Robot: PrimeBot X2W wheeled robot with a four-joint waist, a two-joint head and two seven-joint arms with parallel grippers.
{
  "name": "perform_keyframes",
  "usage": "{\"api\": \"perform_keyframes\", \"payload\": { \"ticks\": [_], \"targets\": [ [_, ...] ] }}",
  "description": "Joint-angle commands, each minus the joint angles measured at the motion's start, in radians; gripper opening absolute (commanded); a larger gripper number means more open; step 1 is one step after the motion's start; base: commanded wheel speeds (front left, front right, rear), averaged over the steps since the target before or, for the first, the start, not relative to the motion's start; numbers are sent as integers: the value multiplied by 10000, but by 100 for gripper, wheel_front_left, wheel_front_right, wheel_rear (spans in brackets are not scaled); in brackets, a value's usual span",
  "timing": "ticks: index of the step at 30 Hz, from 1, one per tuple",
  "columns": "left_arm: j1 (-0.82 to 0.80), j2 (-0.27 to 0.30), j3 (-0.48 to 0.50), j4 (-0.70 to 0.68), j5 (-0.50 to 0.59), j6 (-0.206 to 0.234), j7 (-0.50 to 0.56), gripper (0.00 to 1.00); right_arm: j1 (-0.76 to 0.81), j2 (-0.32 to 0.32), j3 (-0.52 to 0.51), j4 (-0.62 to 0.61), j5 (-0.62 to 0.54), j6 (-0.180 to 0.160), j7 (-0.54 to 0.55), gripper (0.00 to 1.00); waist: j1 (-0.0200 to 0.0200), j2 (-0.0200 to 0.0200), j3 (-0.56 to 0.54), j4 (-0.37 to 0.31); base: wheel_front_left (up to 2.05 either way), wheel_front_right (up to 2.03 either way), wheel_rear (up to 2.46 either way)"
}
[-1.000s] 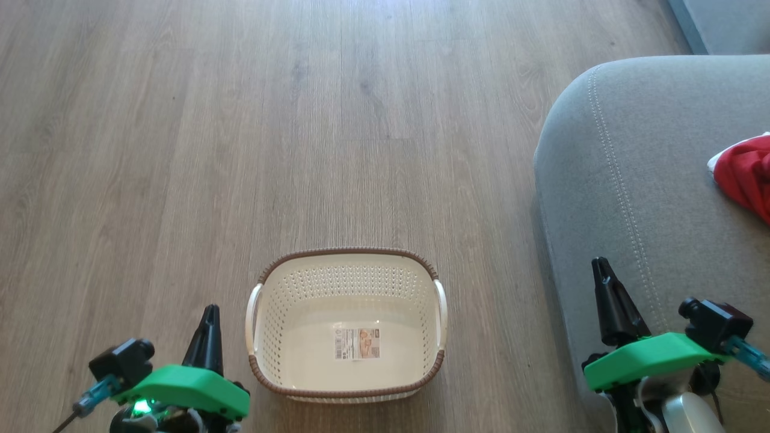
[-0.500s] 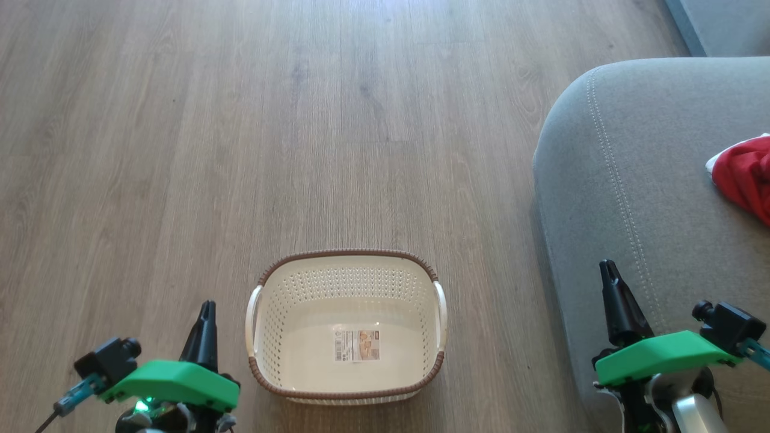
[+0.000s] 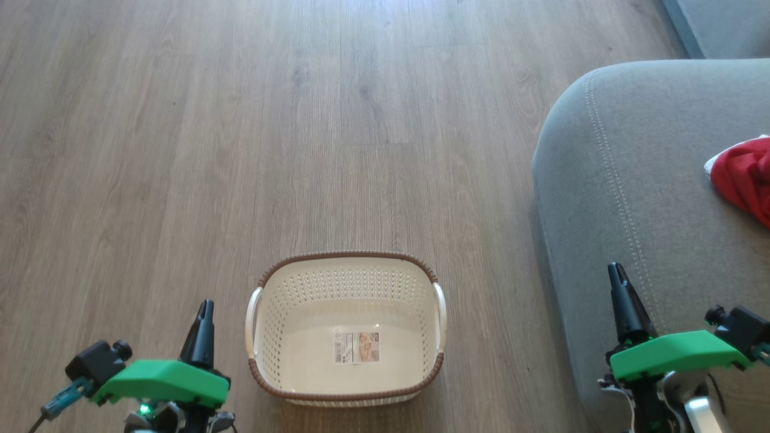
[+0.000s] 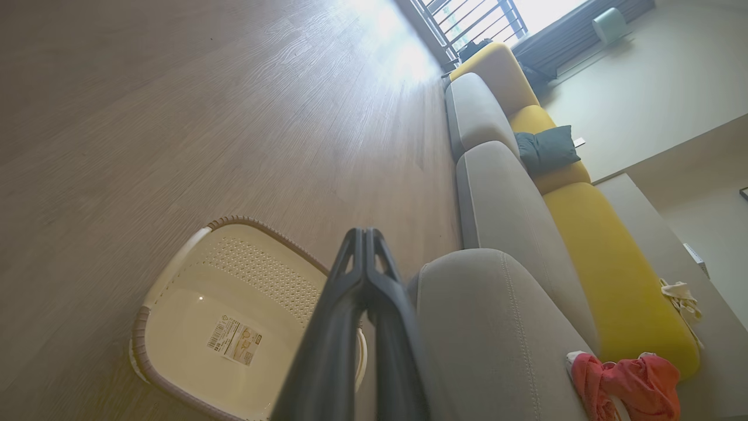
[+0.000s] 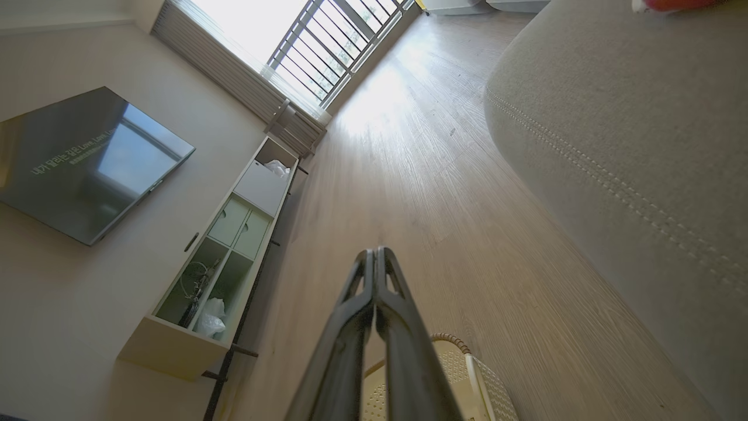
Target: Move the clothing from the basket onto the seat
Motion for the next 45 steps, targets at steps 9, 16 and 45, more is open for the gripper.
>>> {"api": "perform_keyframes", "payload": {
  "ticks": [9, 16, 45],
  "targets": [
    [-640, 54, 438, -290, -1038, -211, 313, 0, -614, -110, -71, -233, 1137, -1, 299, 0, 0, 0, -35, -6, 0, 0, 0],
    [-693, 57, 561, -282, -1773, -325, 519, 0, -655, -104, -172, -186, 1922, -1, 504, 0, 0, 0, -62, -11, 0, 0, 0],
    [-925, 72, 1104, -246, -5021, -832, 1434, 0, -839, -53, -644, 21, 5373, -1, 1435, 0, 0, 0, -185, -32, 0, 0, 0]
  ]
}}
